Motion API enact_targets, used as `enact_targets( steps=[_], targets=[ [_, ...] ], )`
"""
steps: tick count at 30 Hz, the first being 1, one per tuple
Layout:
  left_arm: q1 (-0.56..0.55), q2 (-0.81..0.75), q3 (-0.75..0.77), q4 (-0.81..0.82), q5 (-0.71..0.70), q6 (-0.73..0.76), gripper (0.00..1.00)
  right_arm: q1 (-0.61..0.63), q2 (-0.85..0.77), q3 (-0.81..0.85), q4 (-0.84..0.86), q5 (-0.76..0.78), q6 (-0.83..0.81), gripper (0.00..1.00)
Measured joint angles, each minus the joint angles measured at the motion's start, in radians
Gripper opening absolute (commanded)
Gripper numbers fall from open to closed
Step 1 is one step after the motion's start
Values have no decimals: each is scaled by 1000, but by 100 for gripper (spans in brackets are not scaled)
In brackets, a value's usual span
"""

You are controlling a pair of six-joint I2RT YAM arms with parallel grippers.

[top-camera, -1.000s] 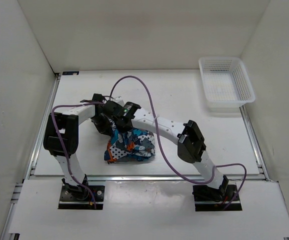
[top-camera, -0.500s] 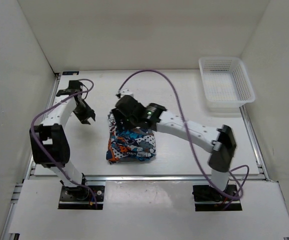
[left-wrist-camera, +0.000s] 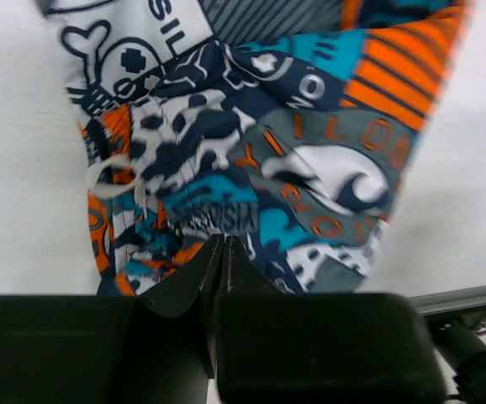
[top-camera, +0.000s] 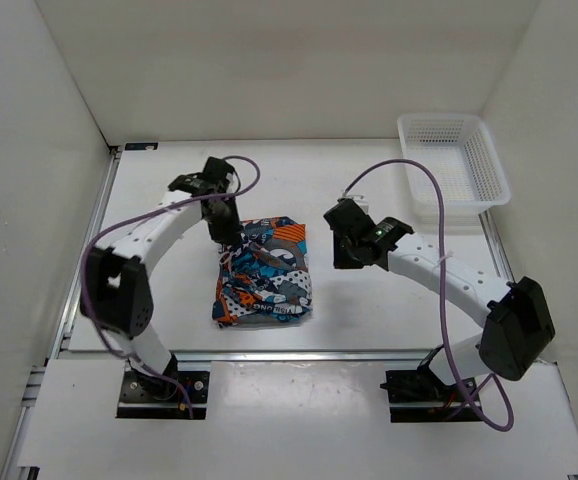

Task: Fold and stack the shorts
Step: Fold the shorts

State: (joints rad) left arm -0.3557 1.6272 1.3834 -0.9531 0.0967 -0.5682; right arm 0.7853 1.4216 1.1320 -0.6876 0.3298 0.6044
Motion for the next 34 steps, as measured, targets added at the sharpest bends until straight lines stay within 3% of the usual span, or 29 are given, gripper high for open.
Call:
enact_targets(
  steps=[3, 7, 9, 10, 14, 15, 16, 18, 21, 26, 28, 34],
  targets=[
    [-14, 140, 4, 21, -5, 0, 14, -23, -7, -2, -13, -16, 19, 26],
    [-7, 336, 29, 31, -37, 0, 13, -41, -44, -2, -22, -23, 32, 40],
    [-5, 392, 60, 21, -27, 0, 13, -48, -65, -2, -31, -22, 42, 57],
    [-5, 394, 73, 11, -34, 3, 14, -53, -75, 0, -45, -21, 41, 75],
    [-8, 375, 159, -38, -93, 22, 34, -77, -122, 22, -106, 12, 42, 100],
    [-7, 362, 187, -60, -111, 29, 38, -87, -137, 32, -122, 27, 43, 100],
    [-7, 338, 220, -79, -130, 34, 53, -98, -153, 42, -137, 44, 43, 100],
    [-6, 283, 280, -121, -160, 45, 63, -135, -188, 64, -167, 83, 41, 100],
    [6, 153, 370, -163, -191, 56, 68, -208, -238, 93, -212, 155, 41, 100],
    [57, -143, 414, -205, -196, 69, 68, -349, -266, 107, -272, 227, 23, 100],
    [84, -258, 388, -210, -219, 70, 68, -391, -268, 107, -294, 243, 10, 100],
    [105, -609, 191, -206, -294, 43, 88, -417, -316, 87, -306, 257, -34, 100]
  ],
)
